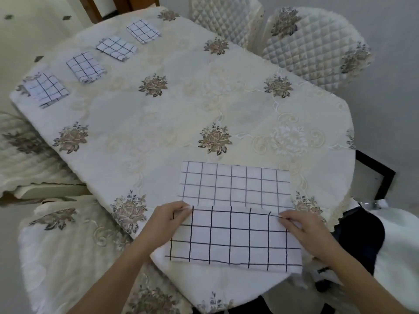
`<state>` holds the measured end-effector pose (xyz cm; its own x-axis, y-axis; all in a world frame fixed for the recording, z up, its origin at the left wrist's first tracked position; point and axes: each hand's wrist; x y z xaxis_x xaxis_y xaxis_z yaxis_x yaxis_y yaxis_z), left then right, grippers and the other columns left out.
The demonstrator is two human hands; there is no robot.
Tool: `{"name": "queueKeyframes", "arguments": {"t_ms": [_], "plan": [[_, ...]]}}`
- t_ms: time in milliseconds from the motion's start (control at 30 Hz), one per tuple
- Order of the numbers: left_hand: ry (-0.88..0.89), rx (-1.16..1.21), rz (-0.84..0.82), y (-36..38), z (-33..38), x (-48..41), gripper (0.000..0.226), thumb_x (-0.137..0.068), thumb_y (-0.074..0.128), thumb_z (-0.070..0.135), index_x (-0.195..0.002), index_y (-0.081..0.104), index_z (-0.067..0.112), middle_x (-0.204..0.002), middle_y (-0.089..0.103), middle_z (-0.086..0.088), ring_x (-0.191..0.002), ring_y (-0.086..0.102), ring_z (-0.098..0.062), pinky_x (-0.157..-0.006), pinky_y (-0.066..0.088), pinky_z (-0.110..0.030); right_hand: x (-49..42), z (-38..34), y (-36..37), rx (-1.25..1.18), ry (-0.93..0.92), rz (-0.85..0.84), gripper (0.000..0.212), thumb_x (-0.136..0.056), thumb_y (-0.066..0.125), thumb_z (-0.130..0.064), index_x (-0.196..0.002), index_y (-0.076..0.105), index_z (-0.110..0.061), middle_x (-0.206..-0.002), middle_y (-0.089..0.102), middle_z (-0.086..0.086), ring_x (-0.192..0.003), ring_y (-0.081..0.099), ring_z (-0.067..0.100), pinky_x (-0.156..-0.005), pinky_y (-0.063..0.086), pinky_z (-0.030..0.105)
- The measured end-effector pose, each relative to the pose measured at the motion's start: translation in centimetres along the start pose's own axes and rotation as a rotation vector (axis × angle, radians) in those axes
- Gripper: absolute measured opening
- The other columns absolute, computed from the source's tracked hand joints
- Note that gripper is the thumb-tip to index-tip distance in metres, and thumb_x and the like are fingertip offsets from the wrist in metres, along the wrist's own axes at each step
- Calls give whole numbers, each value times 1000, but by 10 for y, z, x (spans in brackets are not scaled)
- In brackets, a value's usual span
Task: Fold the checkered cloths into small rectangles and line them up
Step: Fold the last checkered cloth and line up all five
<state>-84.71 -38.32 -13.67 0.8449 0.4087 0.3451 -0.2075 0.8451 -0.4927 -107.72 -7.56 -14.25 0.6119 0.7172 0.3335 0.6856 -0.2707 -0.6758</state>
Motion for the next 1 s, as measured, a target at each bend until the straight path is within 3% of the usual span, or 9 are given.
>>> {"name": "queueKeyframes", "arguments": {"t_ms": [33, 67, 167, 267, 433, 567, 733, 867, 1000], "plan": [[-8, -26, 31, -1, 2, -18, 26, -100, 57, 27, -74, 58, 29, -63, 53, 12, -62, 47, -3, -60, 34, -19, -17, 3, -2, -11, 2, 11, 4, -93, 61, -42, -95, 64, -45, -96, 70, -24, -96, 61, -9, -86, 49, 17], [-14, -57, 58, -1, 4, -37, 24, -100, 58, 27, -76, 60, 30, -67, 59, 13, -66, 53, -2, -63, 36, -15, -34, 4, -6, 2, 0, 46, 13, -94, 65, -30, -93, 64, -42, -97, 69, -21, -95, 61, -6, -86, 48, 16], [-23, -165, 110, -4, 11, -87, 16, -100, 57, 28, -86, 65, 28, -84, 66, 13, -81, 59, -1, -70, 37, -10, -81, 13, -14, 54, -30, 113, 9, -92, 69, -16, -94, 73, -24, -97, 66, -7, -91, 63, 8, -81, 45, 15], [-17, -289, 162, -2, 13, -125, 15, -100, 57, 26, -97, 69, 18, -90, 63, 3, -86, 57, -13, -72, 35, -22, -114, 21, -21, 111, 6, 134, 10, -94, 67, -18, -98, 74, -12, -99, 63, 0, -92, 60, 18, -81, 43, 26], [-6, -409, 233, 7, 3, -150, 12, -98, 58, 20, -94, 67, 13, -81, 53, 1, -81, 52, -22, -70, 35, -31, -140, 26, -20, 121, 20, 217, 9, -95, 66, -25, -95, 72, -18, -90, 58, -4, -82, 60, 19, -74, 51, 39], [20, -480, 321, 13, -6, -151, 6, -94, 62, 13, -97, 65, 10, -83, 54, -1, -84, 53, -27, -71, 45, -39, -147, 28, -18, 101, 10, 256, 7, -94, 66, -29, -96, 70, -23, -87, 53, -12, -84, 59, 10, -69, 50, 32], [-8, -640, 406, 16, -6, -146, 24, -88, 68, 16, -111, 63, 10, -101, 58, -9, -92, 56, -34, -73, 49, -45, -148, 35, -10, 216, -32, 413, 23, -89, 72, -22, -111, 69, -16, -98, 54, 1, -91, 55, 24, -73, 49, 36], [99, -727, 504, 36, 14, -114, 37, -88, 65, 21, -125, 59, 13, -131, 54, -11, -118, 51, -31, -90, 44, -48, -134, 25, 3, 317, -142, 558, 30, -95, 63, -21, -122, 65, -9, -115, 57, 12, -100, 56, 33, -80, 51, 48], [258, -738, 302, 83, 21, -71, 49, -96, 49, 35, -141, 51, 15, -156, 39, -7, -142, 39, -25, -114, 32, -50, -93, -11, 48, 326, -262, 490, 41, -97, 55, -30, -129, 62, -5, -135, 56, 15, -127, 51, 36, -105, 43, 54]]}}
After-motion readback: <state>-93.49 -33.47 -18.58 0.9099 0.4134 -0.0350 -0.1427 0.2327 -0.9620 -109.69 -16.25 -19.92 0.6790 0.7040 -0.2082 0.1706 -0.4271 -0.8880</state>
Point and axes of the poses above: each hand's wrist, its own x-axis away from the middle knuckle, its own y-axis out of the palm, z = x × y
